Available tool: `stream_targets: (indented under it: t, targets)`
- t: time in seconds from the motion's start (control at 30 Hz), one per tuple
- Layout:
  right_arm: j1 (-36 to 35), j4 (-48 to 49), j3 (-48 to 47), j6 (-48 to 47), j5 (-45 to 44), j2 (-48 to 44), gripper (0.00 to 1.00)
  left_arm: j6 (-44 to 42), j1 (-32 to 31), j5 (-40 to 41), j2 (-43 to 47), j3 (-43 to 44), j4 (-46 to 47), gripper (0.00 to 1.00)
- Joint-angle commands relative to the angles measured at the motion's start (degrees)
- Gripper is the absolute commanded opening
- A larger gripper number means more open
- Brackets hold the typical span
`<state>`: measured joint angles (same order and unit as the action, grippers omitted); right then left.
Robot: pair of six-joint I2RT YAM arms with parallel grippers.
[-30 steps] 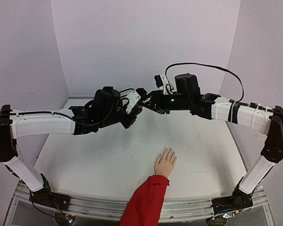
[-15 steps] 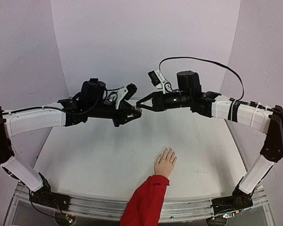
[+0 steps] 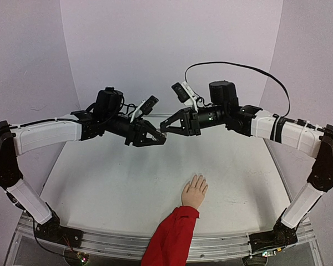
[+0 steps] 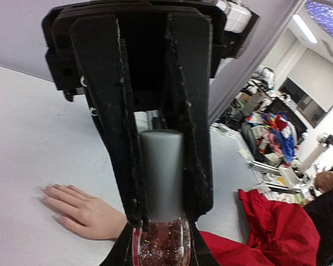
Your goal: Paint the nails
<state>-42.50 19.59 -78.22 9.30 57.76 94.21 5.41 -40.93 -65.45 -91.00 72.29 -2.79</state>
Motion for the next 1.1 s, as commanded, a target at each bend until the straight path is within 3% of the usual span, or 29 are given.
stream_targets:
  t: [0.0,0.13,0.3,0.53,0.8,1.07]
  targets:
    - [-0.3,-6.2,1.6,1.7,-11.6,-4.1,0.45,-6.0,0.9,25.6,6.9,-2.1,8.1,0.0]
    - [0.4,-6.5,2.4,5.1,-24.4,-7.2,0.71,-12.4,-3.1,49.2,9.0,-5.5,7.9,0.0]
    - [0.3,-5.2,0.5,16.1,-31.6,-6.9,0.75,-17.1,-8.9,66.4,8.3,-5.7,8.0,0.0]
    - [-0.5,-1.5,-2.6,28.4,-35.8,-2.4,0.49,-11.9,-9.6,69.3,5.2,-3.5,8.1,0.0]
    - [-1.4,-1.1,-7.5,29.6,-34.8,3.0,0.46,-12.1,-10.2,68.5,3.8,-2.7,8.1,0.0]
    - [-1.7,-0.9,-8.4,30.2,-31.4,5.5,0.16,-11.9,-10.2,67.5,3.7,-2.3,8.0,0.0]
